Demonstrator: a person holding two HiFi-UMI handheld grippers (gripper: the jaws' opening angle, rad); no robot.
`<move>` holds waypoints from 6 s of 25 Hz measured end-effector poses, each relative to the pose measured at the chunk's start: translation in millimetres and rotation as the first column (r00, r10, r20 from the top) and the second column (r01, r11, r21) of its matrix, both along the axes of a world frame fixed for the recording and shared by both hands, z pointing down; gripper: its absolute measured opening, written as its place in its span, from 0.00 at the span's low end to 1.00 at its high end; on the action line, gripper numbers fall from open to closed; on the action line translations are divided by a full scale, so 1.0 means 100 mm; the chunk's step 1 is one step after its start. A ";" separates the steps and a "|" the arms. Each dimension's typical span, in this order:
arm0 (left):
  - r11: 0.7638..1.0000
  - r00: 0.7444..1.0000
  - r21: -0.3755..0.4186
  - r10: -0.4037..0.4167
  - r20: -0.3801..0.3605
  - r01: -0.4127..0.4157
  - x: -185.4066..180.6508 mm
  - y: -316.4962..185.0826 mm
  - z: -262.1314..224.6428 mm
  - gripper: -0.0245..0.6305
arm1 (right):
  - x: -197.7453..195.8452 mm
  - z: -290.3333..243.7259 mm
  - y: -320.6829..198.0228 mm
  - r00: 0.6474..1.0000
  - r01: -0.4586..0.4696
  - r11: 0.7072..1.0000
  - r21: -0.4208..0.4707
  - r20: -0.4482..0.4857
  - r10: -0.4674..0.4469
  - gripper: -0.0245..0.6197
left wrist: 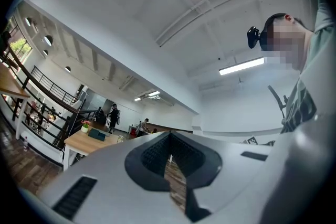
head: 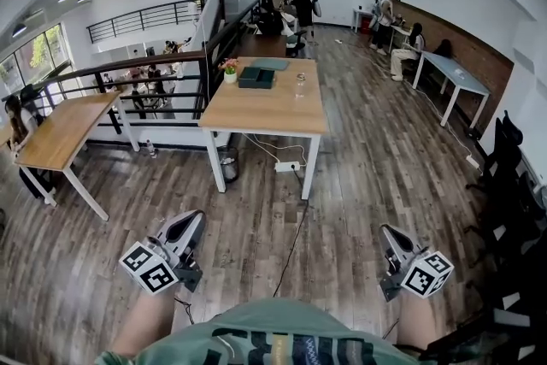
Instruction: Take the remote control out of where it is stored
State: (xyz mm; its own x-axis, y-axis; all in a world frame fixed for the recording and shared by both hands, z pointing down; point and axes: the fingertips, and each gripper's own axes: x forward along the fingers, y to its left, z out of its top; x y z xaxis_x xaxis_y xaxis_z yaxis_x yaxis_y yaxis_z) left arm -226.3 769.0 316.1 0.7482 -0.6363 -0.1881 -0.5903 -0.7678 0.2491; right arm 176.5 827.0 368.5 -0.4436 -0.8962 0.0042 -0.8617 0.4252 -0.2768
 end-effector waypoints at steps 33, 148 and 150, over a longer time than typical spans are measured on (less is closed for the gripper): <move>0.996 0.996 -0.059 0.058 -0.067 -0.062 -2.08 -3.25 0.37 0.02 | -2.19 -0.31 -3.20 0.999 -0.007 1.000 -0.002 -0.036 0.007 0.04; 0.522 -0.496 -0.803 0.636 0.591 -0.286 2.39 -13.69 4.36 0.43 | 0.92 1.37 -13.60 0.961 0.218 0.970 -0.105 -0.150 -0.232 0.04; 0.514 -0.530 -0.811 0.621 0.577 -0.280 2.36 -13.68 4.46 0.44 | 0.98 1.45 -13.70 0.961 0.209 0.971 -0.116 -0.159 -0.226 0.04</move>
